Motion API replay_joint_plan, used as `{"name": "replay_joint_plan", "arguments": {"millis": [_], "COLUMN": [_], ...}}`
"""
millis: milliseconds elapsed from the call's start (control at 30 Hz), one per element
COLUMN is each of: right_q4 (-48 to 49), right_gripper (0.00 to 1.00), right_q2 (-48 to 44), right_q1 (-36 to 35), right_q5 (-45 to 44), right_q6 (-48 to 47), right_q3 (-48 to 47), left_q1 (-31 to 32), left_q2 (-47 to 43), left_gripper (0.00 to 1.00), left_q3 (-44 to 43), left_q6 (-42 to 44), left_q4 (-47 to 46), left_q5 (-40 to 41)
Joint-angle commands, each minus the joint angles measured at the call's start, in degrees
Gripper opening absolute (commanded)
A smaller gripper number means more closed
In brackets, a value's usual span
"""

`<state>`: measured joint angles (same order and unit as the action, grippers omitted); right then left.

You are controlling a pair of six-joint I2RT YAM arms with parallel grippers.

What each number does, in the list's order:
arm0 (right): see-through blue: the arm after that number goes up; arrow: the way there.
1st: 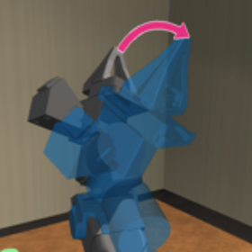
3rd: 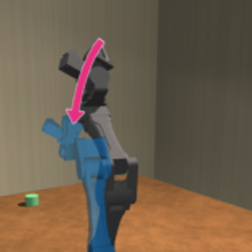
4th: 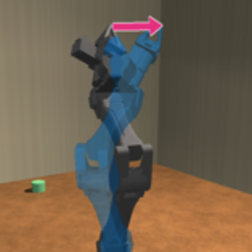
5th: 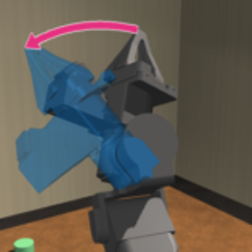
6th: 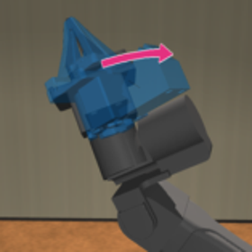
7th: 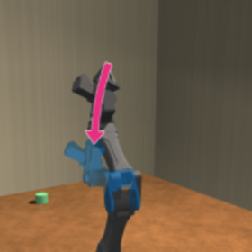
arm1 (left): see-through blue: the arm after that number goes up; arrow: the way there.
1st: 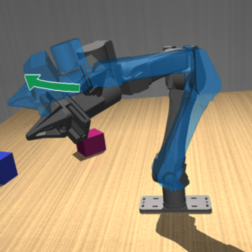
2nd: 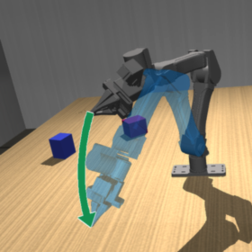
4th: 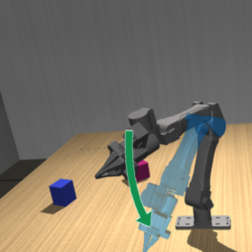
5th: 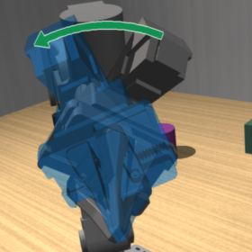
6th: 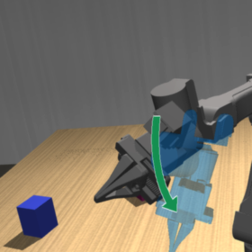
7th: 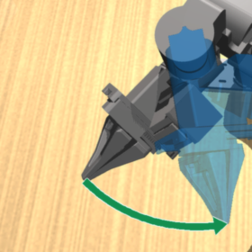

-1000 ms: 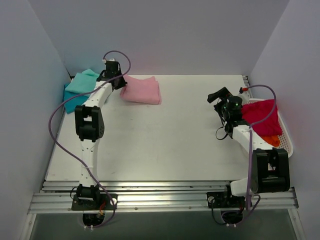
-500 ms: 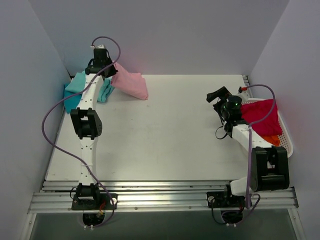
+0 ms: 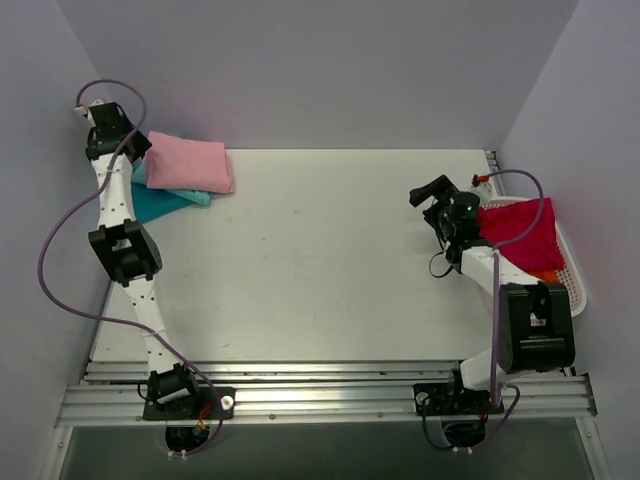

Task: Fold and stack the t-shirts
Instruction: Put the neatly folded tshirt into the corner of the board with the left arm

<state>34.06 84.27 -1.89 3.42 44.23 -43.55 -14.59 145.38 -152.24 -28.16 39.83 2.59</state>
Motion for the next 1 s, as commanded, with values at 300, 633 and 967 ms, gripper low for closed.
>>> {"name": "replay_joint_plan", "arguments": {"millis": [300,633,967], "right_q4": [4.0,-0.1,1.3], "right_gripper": [1.0,1.0,1.0], "right_q2": [5.2,4.5,-2.6], "right_q1": [-0.3,-10.8,-24.9], "right_q5": [4.0,-2.4,-2.7], "right_q6": [-0.5,-9.9,-18.6], "right_q3": [-2.0,-7.6,-9.2], "left_q1": [-4.9,1.0,19.6], "left_q2": [-11.9,-39.0,-76.2], "left_gripper": [0.94,0.94,0.94], "left_q3": [16.5,53.7,91.5], "left_q6": [-15.2,-15.7,-5.4], "left_q4": [-3.5,-26.0,-37.5], "left_q5": [8.5,10.9,18.5]}}
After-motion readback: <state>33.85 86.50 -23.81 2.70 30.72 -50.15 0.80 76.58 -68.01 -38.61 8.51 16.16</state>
